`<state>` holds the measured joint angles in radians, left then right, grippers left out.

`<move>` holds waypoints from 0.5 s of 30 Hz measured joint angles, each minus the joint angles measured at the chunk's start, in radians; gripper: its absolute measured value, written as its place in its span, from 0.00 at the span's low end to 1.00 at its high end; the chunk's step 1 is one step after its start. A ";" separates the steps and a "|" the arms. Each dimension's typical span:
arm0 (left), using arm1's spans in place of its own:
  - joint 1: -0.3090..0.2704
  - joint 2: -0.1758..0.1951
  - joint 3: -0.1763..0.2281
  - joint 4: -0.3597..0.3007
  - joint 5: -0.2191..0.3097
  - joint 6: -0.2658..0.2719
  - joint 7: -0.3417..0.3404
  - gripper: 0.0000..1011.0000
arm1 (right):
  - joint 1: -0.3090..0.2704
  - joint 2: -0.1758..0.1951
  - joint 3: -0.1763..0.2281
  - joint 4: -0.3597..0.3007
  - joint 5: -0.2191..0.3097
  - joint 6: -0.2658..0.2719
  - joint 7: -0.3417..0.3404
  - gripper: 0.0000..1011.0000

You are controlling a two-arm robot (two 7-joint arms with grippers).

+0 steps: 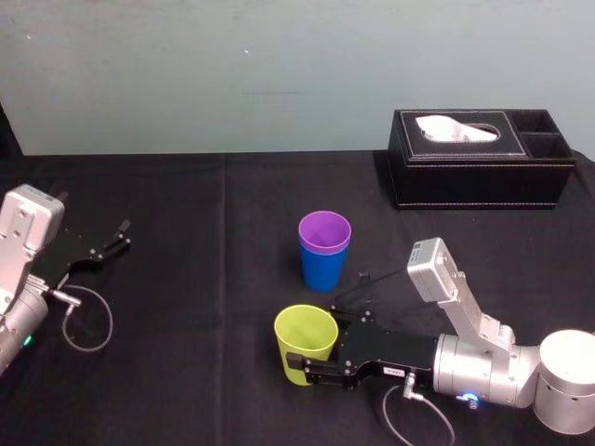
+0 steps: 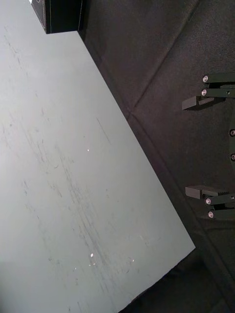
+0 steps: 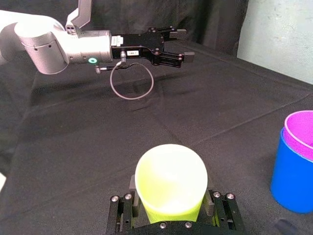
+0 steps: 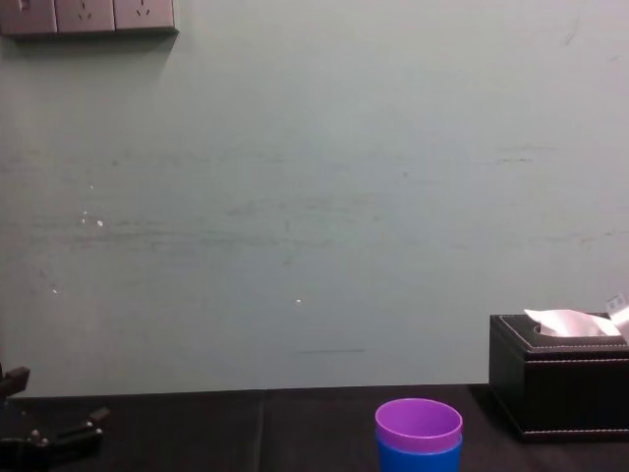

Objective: Stack the three plastic cups sequentially using one hand.

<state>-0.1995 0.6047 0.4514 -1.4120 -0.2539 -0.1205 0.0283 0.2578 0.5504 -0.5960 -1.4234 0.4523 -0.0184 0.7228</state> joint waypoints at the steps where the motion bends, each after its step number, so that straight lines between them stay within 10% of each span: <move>1: 0.000 0.000 0.000 0.000 0.000 0.000 0.000 1.00 | 0.000 0.000 0.000 0.000 0.000 0.000 0.000 0.73; 15: 0.000 0.000 0.000 0.000 0.000 0.000 0.000 1.00 | -0.024 0.033 0.027 -0.090 0.019 0.025 -0.032 0.73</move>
<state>-0.1994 0.6047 0.4514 -1.4120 -0.2539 -0.1205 0.0283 0.2337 0.5832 -0.5692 -1.5131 0.4708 0.0066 0.6904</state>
